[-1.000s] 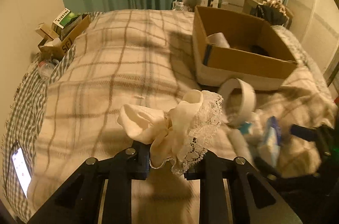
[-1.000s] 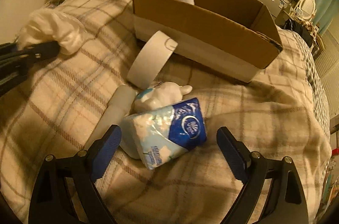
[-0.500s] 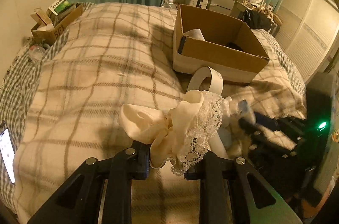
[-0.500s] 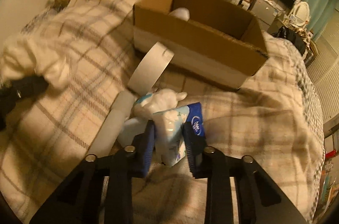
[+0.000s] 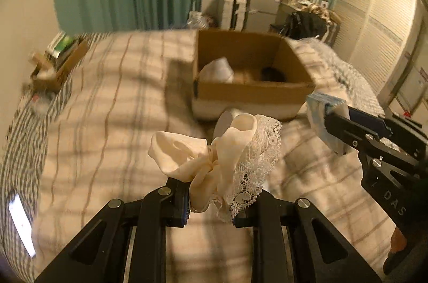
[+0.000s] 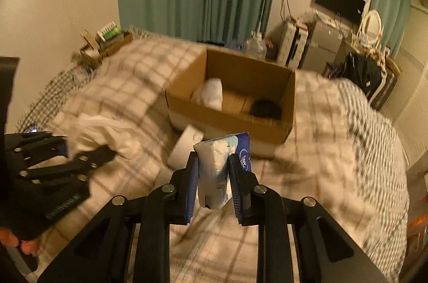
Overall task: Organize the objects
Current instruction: 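Carry the lace cloth and tissue pack into the box and open both tools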
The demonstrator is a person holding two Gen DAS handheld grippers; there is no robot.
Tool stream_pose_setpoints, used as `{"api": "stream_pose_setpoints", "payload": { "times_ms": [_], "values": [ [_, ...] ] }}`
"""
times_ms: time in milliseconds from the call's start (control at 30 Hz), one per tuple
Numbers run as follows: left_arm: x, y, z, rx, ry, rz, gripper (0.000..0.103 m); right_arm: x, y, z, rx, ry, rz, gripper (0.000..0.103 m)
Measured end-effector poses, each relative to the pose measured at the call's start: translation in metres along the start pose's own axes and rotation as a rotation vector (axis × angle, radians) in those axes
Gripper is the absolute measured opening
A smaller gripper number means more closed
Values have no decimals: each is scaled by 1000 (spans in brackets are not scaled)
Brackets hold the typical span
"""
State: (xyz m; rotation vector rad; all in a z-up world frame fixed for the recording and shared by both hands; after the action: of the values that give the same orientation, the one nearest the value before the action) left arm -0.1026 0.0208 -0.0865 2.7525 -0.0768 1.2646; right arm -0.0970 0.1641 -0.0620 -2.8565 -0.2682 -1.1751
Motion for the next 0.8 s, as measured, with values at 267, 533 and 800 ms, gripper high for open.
{"api": "stream_pose_setpoints", "payload": {
  "times_ms": [267,533,800],
  "values": [
    [3,-13,-65,12,-27,81,22,21,-13,-62,65,-78,26,21],
    [-14,-20,-124,8,-68,42,22,14,-27,-119,116,-117,53,21],
    [-49,-30,-170,9,-101,19,22,-14,-56,-160,133,-133,75,21]
  ]
}}
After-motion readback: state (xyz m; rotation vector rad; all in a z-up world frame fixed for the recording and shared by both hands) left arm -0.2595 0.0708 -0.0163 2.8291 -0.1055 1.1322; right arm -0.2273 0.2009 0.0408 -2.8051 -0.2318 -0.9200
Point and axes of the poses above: each gripper's, at about its wrist camera, not at the fingertips, and x roughly against the way its jaws point, y to its left, z to its underside, the point moved 5 cm from there along -x, roughly the way its jaws point, and after that the axes turned 12 degrees about -z, right-handed, at the moved point
